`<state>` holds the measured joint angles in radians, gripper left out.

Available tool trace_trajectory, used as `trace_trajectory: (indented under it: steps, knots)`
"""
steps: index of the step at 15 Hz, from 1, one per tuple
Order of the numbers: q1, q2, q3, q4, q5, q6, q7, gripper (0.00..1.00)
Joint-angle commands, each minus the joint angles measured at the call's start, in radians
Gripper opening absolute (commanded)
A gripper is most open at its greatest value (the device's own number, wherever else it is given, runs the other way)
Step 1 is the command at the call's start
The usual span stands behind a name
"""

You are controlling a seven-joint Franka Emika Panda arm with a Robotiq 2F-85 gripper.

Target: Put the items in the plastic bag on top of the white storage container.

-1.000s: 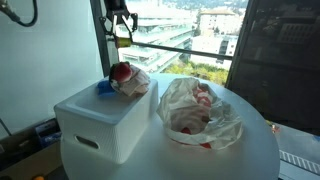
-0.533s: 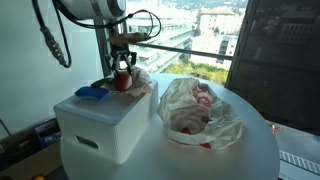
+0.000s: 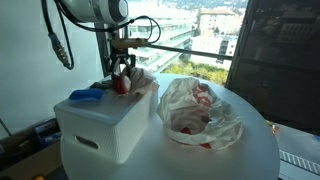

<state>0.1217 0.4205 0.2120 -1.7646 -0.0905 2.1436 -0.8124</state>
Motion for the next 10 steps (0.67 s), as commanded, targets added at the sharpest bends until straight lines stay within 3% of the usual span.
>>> trace_trajectory:
  steps: [1,6,10]
  knots:
    - [-0.040,-0.108,0.050,0.009,0.132,-0.066,-0.077,1.00]
    - [-0.058,-0.267,-0.023,0.021,0.177,-0.049,0.046,1.00]
    - [-0.116,-0.278,-0.124,0.010,0.162,-0.091,0.131,1.00]
